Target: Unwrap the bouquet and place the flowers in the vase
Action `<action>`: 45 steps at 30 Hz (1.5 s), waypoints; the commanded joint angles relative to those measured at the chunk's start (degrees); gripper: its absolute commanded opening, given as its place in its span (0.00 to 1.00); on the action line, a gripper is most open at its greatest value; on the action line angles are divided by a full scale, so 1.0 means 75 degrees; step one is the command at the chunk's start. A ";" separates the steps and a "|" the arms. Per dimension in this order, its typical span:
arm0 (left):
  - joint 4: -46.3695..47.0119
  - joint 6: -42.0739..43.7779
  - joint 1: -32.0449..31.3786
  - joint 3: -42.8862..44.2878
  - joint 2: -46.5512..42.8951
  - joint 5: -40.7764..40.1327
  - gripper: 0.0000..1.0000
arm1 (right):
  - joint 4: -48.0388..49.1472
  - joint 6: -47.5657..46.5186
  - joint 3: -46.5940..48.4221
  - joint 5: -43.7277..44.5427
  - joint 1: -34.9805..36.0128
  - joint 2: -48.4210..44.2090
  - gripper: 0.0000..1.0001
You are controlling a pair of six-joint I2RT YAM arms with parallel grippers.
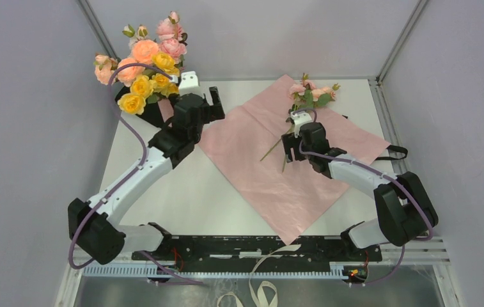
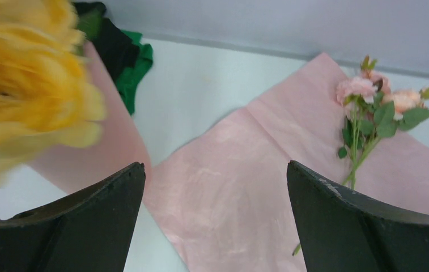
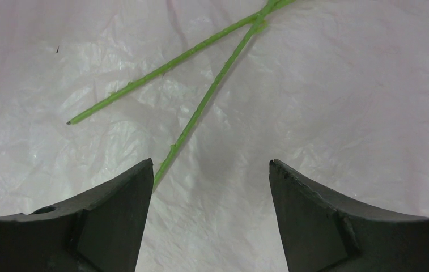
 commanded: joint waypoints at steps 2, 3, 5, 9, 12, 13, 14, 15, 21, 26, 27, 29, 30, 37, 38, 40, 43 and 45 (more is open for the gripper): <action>-0.0049 -0.0379 -0.0203 0.0345 0.0762 0.0586 1.00 | 0.0202 0.0164 0.0571 0.0725 0.0003 -0.0239 0.81; -0.0072 -0.0406 -0.0217 0.0435 0.0934 0.0634 1.00 | 0.0161 0.0155 0.0648 0.0796 -0.0002 -0.0193 0.81; -0.0087 -0.0380 -0.0281 0.0605 0.1239 0.0654 1.00 | 0.0102 0.0144 0.0814 0.0850 -0.0004 -0.0064 0.81; -0.0097 -0.0370 -0.0391 0.0944 0.1842 0.0836 1.00 | 0.0087 0.0214 0.1120 0.0827 0.0000 0.0229 0.82; -0.0089 -0.0362 -0.0499 0.1247 0.2390 0.1049 1.00 | -0.0010 0.0236 0.1424 0.0838 0.0005 0.0533 0.81; -0.0089 -0.0367 -0.0536 0.1346 0.2548 0.1118 1.00 | -0.0024 0.0226 0.1568 0.0855 -0.0001 0.0663 0.81; -0.0084 -0.0392 -0.0550 0.1440 0.2685 0.1193 1.00 | -0.0134 0.0212 0.1734 0.0895 0.0001 0.0779 0.82; -0.0095 -0.0426 -0.0550 0.1531 0.2803 0.1284 1.00 | -0.0316 0.0207 0.1886 0.0931 -0.0002 0.0923 0.82; -0.0113 -0.0460 -0.0566 0.1623 0.3091 0.1467 1.00 | -0.0563 0.0155 0.2480 0.1086 0.0003 0.1404 0.82; -0.0066 -0.0469 -0.0562 0.1435 0.3124 0.1503 1.00 | -0.0916 0.0126 0.3151 0.1407 -0.0054 0.1988 0.81; -0.0053 -0.0491 -0.0559 0.1413 0.3167 0.1544 1.00 | -0.0971 0.0111 0.3269 0.1432 -0.0092 0.2124 0.81; -0.0046 -0.0550 -0.0558 0.1449 0.3294 0.1651 1.00 | -0.1042 0.0119 0.3476 0.1462 -0.0179 0.2347 0.80; -0.0057 -0.0573 -0.0558 0.1481 0.3394 0.1697 1.00 | -0.1118 0.0138 0.3605 0.1430 -0.0260 0.2474 0.78; -0.0052 -0.0643 -0.0574 0.1458 0.3585 0.1818 1.00 | -0.1447 0.0164 0.4586 0.1098 -0.0545 0.3353 0.72; -0.0062 -0.0654 -0.0572 0.1449 0.3588 0.1819 1.00 | -0.1556 0.0155 0.4772 0.1077 -0.0565 0.3487 0.71; -0.0063 -0.0663 -0.0575 0.1409 0.3579 0.1858 1.00 | -0.1676 0.0158 0.5122 0.1063 -0.0599 0.3747 0.67; -0.0042 -0.0677 -0.0590 0.1293 0.3533 0.1868 1.00 | -0.1735 0.0239 0.5347 0.0909 -0.0656 0.4078 0.54; -0.0049 -0.0657 -0.0584 0.1252 0.3530 0.1866 1.00 | -0.1740 0.0300 0.5352 0.0872 -0.0676 0.4203 0.47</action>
